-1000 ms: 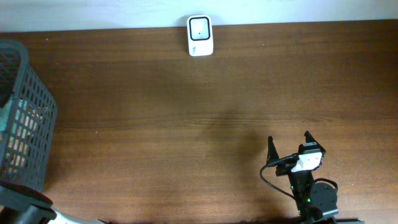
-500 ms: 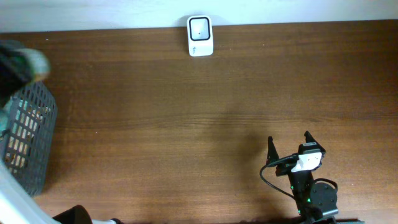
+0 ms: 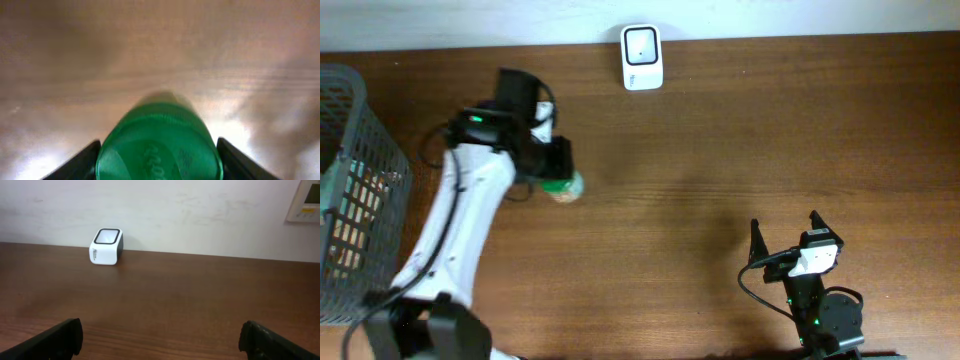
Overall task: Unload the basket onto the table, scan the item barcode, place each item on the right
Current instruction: 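Place the green-lidded jar on the table center with the left gripper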
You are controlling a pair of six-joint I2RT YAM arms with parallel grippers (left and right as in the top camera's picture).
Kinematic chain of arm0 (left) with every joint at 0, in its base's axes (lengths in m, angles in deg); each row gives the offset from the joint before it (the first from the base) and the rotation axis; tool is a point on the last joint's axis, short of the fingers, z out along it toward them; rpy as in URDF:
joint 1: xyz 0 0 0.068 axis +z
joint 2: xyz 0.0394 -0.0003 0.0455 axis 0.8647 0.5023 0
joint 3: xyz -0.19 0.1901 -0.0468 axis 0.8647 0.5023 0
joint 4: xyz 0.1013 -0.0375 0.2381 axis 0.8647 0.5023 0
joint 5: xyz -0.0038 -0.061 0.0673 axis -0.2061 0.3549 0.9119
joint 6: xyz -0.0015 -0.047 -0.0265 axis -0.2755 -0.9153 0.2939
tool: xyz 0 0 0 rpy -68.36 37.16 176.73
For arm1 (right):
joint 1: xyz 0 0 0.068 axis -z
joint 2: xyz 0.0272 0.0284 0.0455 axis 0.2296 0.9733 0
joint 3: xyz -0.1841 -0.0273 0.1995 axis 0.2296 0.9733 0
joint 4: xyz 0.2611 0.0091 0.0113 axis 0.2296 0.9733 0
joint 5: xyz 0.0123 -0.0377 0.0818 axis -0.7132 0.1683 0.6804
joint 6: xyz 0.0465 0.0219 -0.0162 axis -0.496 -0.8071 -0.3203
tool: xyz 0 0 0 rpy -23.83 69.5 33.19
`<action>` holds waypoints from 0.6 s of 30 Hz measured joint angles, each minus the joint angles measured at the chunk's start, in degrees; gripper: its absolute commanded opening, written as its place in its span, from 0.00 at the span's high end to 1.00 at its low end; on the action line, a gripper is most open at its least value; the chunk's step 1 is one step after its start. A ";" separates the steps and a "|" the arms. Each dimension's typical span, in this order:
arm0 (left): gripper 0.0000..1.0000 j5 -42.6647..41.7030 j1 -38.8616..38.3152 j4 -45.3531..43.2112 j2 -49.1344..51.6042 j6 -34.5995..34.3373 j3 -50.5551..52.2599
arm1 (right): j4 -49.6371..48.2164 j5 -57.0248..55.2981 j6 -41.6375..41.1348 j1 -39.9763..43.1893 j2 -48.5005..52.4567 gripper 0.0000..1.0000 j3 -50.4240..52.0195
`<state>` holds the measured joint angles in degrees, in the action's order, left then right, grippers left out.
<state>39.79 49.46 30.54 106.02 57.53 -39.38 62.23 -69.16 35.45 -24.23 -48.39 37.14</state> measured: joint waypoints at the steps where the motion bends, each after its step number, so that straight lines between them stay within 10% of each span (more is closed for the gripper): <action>1: 0.41 0.04 -1.25 -1.42 0.94 -0.20 1.14 | 0.00 0.00 0.00 0.00 0.00 0.02 0.00; 10: 0.37 2.14 -15.19 -11.13 13.94 -1.75 2.25 | 0.02 0.02 -0.02 0.00 0.00 0.02 0.00; 13: 0.04 2.89 -16.28 -12.39 14.05 -2.40 2.25 | 0.00 0.02 0.00 0.00 0.00 0.02 0.00; 18: 0.01 3.50 -16.22 -11.04 14.34 -2.84 1.38 | 0.00 0.02 -0.02 0.00 0.00 0.02 0.00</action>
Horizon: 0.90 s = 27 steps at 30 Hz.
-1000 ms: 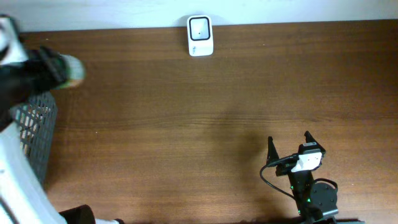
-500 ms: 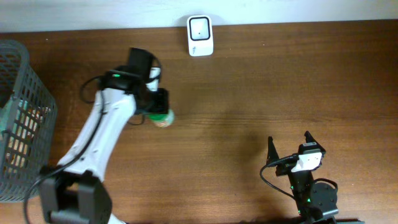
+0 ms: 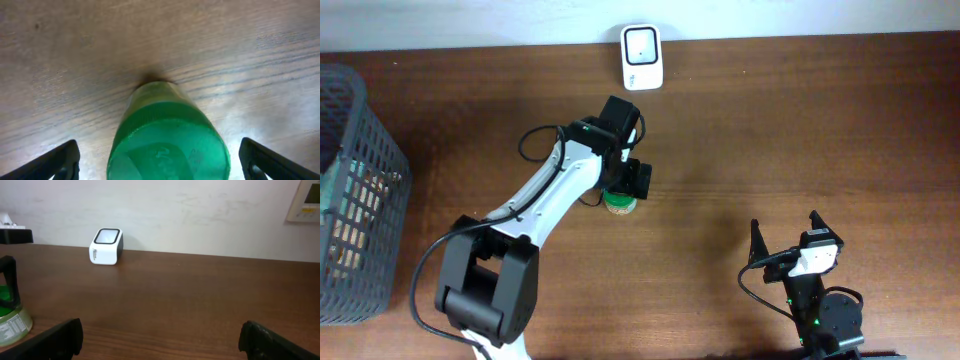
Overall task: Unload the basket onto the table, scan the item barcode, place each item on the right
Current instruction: 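Place the green-lidded jar on the table center with the left gripper, then reach the left gripper into the basket and grasp the mint-green packet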
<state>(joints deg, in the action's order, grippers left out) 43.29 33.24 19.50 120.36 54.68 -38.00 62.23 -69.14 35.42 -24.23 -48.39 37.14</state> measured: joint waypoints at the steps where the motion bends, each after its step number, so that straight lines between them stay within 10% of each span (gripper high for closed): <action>1: 0.01 0.42 0.07 2.05 0.13 0.00 -1.88 | 0.00 -0.02 0.02 0.00 0.00 0.02 0.00; 6: 0.01 6.51 6.21 19.12 -1.49 0.02 -28.81 | 0.00 0.00 0.07 0.00 0.00 0.02 0.00; 10: 0.01 12.70 27.34 25.31 -11.52 -0.02 -41.88 | 0.00 0.02 0.02 0.00 0.00 0.02 0.00; 17: 0.00 8.09 61.46 11.17 -12.79 7.43 -37.20 | 0.00 0.00 0.02 0.00 0.00 0.02 0.00; 27: 0.04 2.21 66.84 -1.88 1.84 24.74 -24.13 | 0.02 0.00 0.02 0.00 0.00 0.02 0.00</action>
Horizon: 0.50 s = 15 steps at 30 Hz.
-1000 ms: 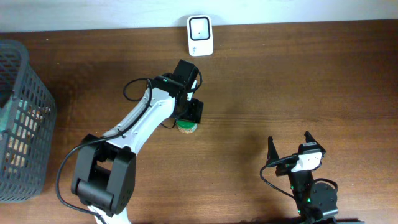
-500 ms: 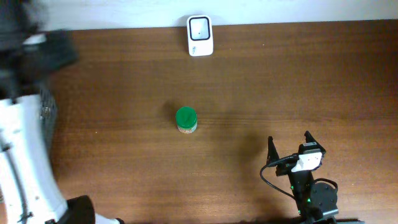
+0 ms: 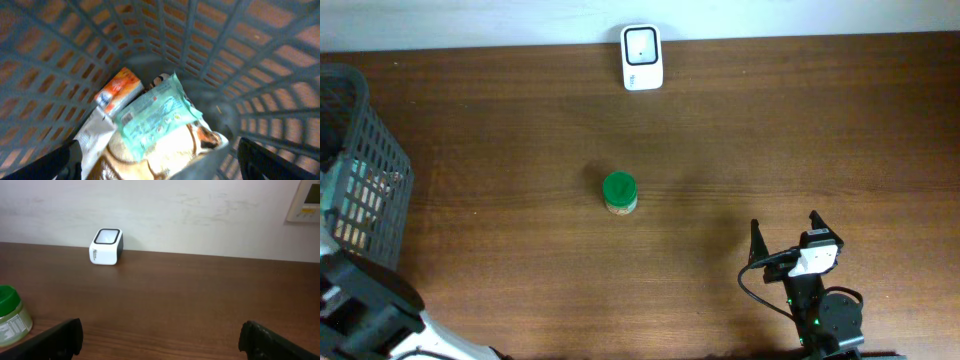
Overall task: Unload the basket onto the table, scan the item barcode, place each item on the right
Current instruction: 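Reach the left gripper into the basket and grasp the mint-green packet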
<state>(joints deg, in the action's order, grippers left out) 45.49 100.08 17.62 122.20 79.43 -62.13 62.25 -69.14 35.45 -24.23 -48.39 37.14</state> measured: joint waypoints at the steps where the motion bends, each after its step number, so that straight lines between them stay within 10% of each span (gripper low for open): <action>1: 0.04 -0.02 -0.02 -0.52 2.14 1.18 0.07 | -0.02 0.00 0.00 0.00 0.00 0.02 0.00; 15: 0.23 -0.46 -0.02 -7.72 15.28 9.46 0.26 | -0.02 0.00 0.00 0.00 0.00 0.02 0.00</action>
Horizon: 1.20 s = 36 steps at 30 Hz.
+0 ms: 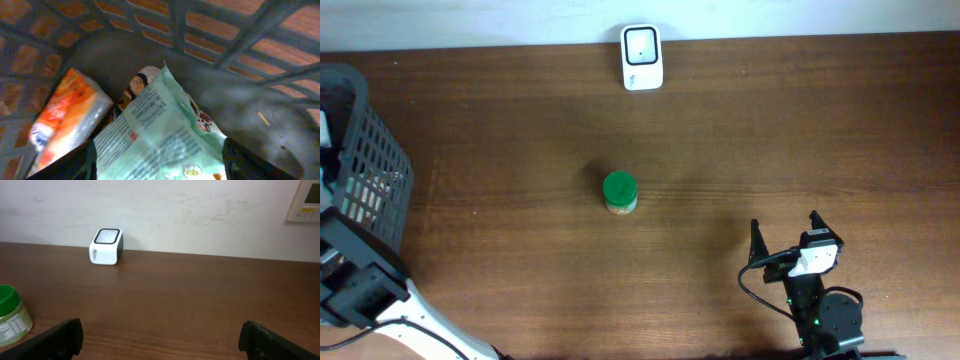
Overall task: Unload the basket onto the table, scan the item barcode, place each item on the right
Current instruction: 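Reach the left gripper into the basket and grasp the mint-green packet, then place the mint-green packet right of the jar with the left gripper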
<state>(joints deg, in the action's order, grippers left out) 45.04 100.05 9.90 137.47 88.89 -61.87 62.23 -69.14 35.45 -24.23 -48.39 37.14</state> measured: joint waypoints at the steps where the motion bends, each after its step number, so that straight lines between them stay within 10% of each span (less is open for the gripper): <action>1: 0.24 0.02 0.00 -0.22 0.63 0.11 0.00 | 0.00 0.00 0.02 0.00 0.00 0.02 0.00; 6: 0.43 0.63 0.00 -1.22 3.15 1.07 -0.02 | 0.00 0.00 0.00 0.00 0.00 0.02 0.00; 9: 0.76 1.31 0.07 -1.40 3.39 1.36 -0.11 | 0.00 0.00 0.00 0.00 0.00 0.02 0.00; 15: 0.98 1.55 0.04 -1.31 3.02 1.44 -0.79 | 0.00 0.00 0.02 0.00 0.00 0.02 0.00; 28: 1.00 -2.14 -1.14 0.72 -33.90 -12.00 -1.20 | 0.00 0.00 0.00 0.00 0.00 0.02 0.00; 36: 1.00 -10.97 -30.88 11.78 -45.11 -13.68 -1.64 | 0.00 0.00 0.00 0.00 0.00 0.02 0.00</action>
<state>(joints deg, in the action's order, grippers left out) 34.06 69.17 21.68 92.36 75.21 -63.51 62.23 -69.14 35.45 -24.23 -48.39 37.14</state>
